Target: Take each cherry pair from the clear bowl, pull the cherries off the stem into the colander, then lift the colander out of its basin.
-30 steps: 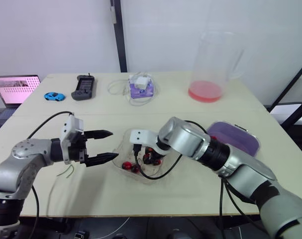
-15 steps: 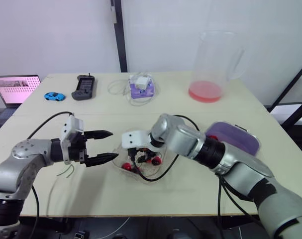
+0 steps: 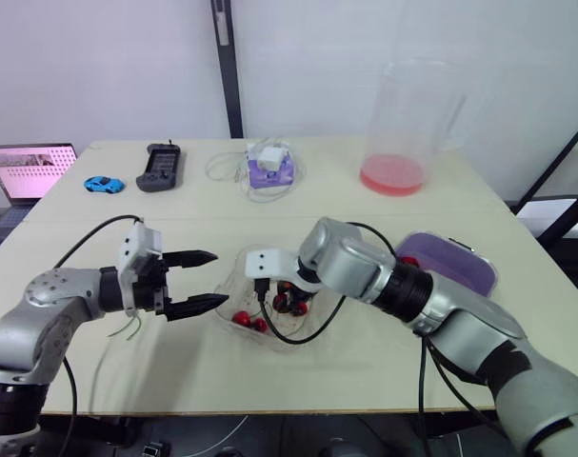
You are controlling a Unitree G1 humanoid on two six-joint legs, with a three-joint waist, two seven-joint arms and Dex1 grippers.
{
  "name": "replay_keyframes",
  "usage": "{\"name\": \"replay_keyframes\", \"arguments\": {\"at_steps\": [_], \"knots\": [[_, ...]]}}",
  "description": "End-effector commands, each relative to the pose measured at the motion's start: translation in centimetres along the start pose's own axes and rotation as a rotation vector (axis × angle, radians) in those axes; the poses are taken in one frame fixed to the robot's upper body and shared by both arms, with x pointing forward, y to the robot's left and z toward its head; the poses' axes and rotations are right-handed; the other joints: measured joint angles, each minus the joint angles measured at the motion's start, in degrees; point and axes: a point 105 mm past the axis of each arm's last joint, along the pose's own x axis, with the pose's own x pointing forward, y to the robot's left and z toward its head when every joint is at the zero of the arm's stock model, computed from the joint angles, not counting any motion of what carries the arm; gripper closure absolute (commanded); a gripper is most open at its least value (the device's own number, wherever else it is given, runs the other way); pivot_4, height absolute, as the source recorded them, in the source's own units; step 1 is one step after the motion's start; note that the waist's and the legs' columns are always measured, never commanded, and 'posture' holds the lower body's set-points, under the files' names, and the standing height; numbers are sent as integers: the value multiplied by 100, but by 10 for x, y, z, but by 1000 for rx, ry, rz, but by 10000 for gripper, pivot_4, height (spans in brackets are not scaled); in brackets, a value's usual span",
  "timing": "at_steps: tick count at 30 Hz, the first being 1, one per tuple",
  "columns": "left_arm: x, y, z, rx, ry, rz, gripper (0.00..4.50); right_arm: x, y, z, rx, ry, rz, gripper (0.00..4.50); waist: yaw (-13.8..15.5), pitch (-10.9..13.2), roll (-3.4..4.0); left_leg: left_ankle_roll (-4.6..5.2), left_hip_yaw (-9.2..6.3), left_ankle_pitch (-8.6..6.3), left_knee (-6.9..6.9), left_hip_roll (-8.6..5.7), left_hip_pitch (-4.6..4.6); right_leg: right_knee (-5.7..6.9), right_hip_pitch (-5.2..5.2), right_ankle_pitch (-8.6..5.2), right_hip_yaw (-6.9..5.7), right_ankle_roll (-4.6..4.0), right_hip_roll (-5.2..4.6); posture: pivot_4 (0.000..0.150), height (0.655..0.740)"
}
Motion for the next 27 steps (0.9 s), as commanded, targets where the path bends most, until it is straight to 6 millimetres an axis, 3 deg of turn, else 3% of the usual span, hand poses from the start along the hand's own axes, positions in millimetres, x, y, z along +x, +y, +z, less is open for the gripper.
{"name": "replay_keyframes", "arguments": {"at_steps": [1,7,10,17,20,25,27], "knots": [[1,1,7,39,-15,-3,0,-6,-2,8,-43,-16,-27,40749,0,0,0,0,0,0,0,0,0,0,0,0,0,0,0,1500,7332],[0,1,6,37,-14,0,0,-13,-2,18,-176,-39,-37,40749,0,0,0,0,0,0,0,0,0,0,0,0,0,0,0,1500,7332],[0,2,7,41,-14,5,0,-15,3,34,-336,-73,-19,40749,-3,0,0,0,0,0,0,0,0,0,0,0,0,0,0,1500,7332],[-1,0,7,43,-14,12,0,-8,1,48,-534,-83,-37,40749,4,0,0,-2,0,1,-1,0,0,0,0,0,0,0,0,1500,7332],[-1,0,7,43,-12,16,0,-10,0,51,-567,-92,-41,30790,3,0,0,-4,0,2,0,0,1,0,1,0,-1,0,-1,1500,7332],[-1,0,7,42,-12,12,0,-23,2,48,-521,-110,-22,8423,3,0,0,-7,-1,4,0,0,1,1,1,0,-2,0,-1,1500,7332],[-1,0,7,42,-12,7,0,-31,2,46,-480,-124,-19,8423,6,0,0,-7,-2,4,-1,0,1,1,1,0,-2,0,-1,1500,7332]]}}
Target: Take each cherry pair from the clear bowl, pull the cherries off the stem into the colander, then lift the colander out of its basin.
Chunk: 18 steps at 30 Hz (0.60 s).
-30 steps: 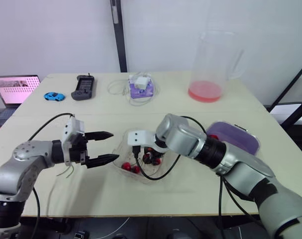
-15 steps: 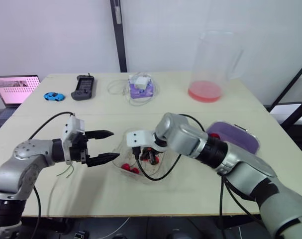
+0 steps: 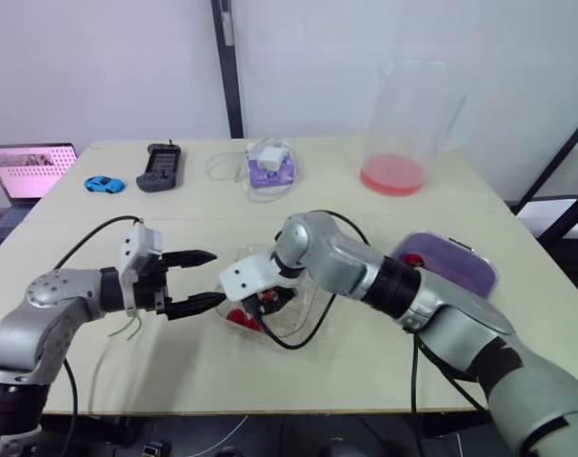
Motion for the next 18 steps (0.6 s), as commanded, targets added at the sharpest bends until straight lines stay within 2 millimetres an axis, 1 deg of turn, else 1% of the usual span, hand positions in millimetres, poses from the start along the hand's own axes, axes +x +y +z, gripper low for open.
{"name": "replay_keyframes", "arguments": {"at_steps": [1,6,10,12,14,18], "knots": [[-1,-1,10,45,-16,-11,0,-25,-5,6,54,-45,-45,8423,2,0,0,0,0,0,1,0,0,0,1,0,0,0,0,1500,7332],[-2,1,11,43,-16,-29,0,-44,-9,-3,271,-86,-108,8423,-2,0,0,0,-1,0,0,0,0,1,1,0,-1,0,0,1500,7332],[-4,6,11,41,-11,-32,0,-49,-2,-13,412,-79,-112,8423,-1,0,0,0,-1,0,0,0,0,1,0,0,-1,0,1,1500,7332],[-8,9,10,37,-3,-30,0,-43,6,-16,473,-77,-88,8423,-2,0,0,0,-1,0,1,0,0,1,1,0,-1,0,0,1500,7332],[-12,12,8,33,12,-28,0,-32,13,-15,517,-84,-68,8423,-4,0,0,0,0,0,0,0,0,1,1,0,-1,0,0,1500,7332],[-15,14,6,28,25,-30,0,-17,17,-20,494,-50,-83,8423,-9,0,0,0,0,0,-1,0,0,1,-1,0,0,0,1,1500,7332]]}}
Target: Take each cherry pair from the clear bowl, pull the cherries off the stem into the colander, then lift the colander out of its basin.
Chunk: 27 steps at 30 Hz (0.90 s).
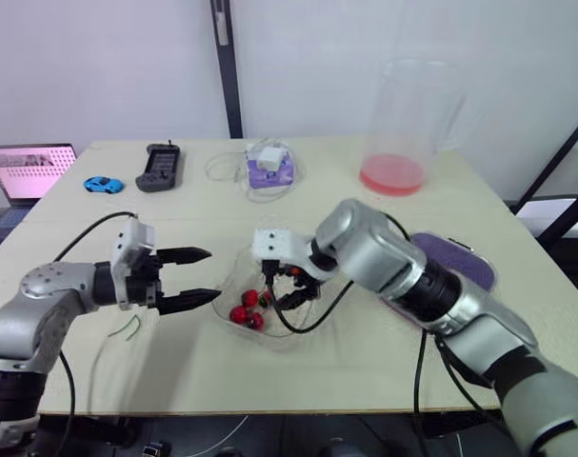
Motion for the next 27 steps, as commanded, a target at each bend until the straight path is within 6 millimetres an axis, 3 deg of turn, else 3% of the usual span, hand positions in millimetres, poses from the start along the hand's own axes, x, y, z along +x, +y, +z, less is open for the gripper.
{"name": "replay_keyframes", "arguments": {"at_steps": [1,6,12,19,27], "knots": [[-4,1,9,52,6,-3,0,1,-1,9,-76,-16,-47,8423,-1,0,0,0,0,0,0,0,0,0,0,0,0,0,0,1500,7332],[-5,0,9,47,11,-9,0,6,-5,9,-98,-12,-73,8423,8,0,0,0,0,0,0,0,0,0,1,0,0,0,0,1500,7332],[-6,-1,8,40,16,-10,0,-8,-3,28,-131,-93,-51,8423,1,0,0,0,0,0,0,0,0,0,1,0,0,0,0,1500,7332],[-5,-3,9,43,15,-10,0,11,-9,16,-139,-24,-56,8423,7,0,0,0,0,0,1,0,0,0,2,0,-1,0,-1,1500,7332],[-5,-5,10,42,15,-7,0,25,-14,18,-149,-26,-61,8423,-4,0,0,0,0,0,-1,1,0,0,0,0,0,0,0,1500,7332]]}}
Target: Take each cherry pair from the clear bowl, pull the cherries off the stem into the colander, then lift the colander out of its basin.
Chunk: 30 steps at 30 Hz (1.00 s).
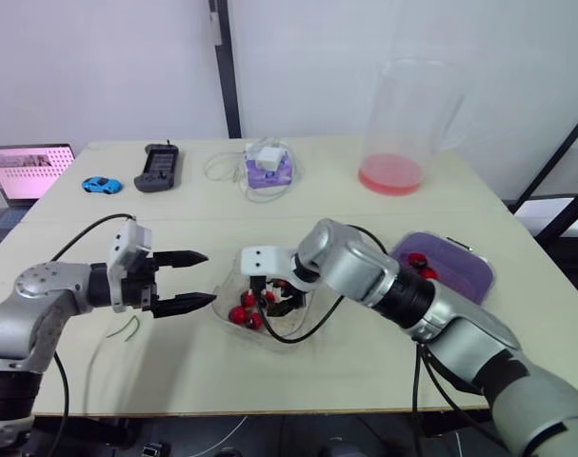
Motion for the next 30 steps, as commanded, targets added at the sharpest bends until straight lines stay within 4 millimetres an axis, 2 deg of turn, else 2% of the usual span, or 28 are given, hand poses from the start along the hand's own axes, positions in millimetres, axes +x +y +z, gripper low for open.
{"name": "replay_keyframes", "arguments": {"at_steps": [1,3,4,5,8,23,30], "knots": [[-5,-1,9,30,-7,9,0,-1,-3,11,-49,-23,-25,8423,1,0,0,0,0,0,0,0,0,0,0,0,0,0,0,1500,7332],[-4,-1,9,30,-6,10,0,2,-3,10,-56,-20,-24,8423,9,0,0,0,0,0,1,0,0,0,0,0,0,0,0,1500,7332],[-4,-1,9,30,-7,11,0,3,-3,10,-58,-18,-23,14310,10,0,0,0,0,0,1,0,0,0,1,0,0,0,-1,1500,7332],[-4,-2,10,30,-7,11,0,3,-3,10,-60,-17,-23,17412,8,0,0,0,0,0,1,-1,0,0,1,0,0,0,-1,1500,7332],[-4,-2,9,28,-5,13,0,4,-3,10,-63,-17,-23,31449,7,0,0,0,0,0,1,-1,0,0,1,0,0,0,-1,1500,7332],[-1,-1,10,30,-10,9,0,-1,-4,9,-78,-3,-29,31449,6,0,0,0,0,0,1,0,0,0,1,0,0,0,-1,1500,7332],[0,-1,9,27,-12,8,0,-15,-4,20,-84,-39,-30,31449,5,0,0,0,0,0,1,0,0,0,1,0,0,0,-1,1500,7332]]}}
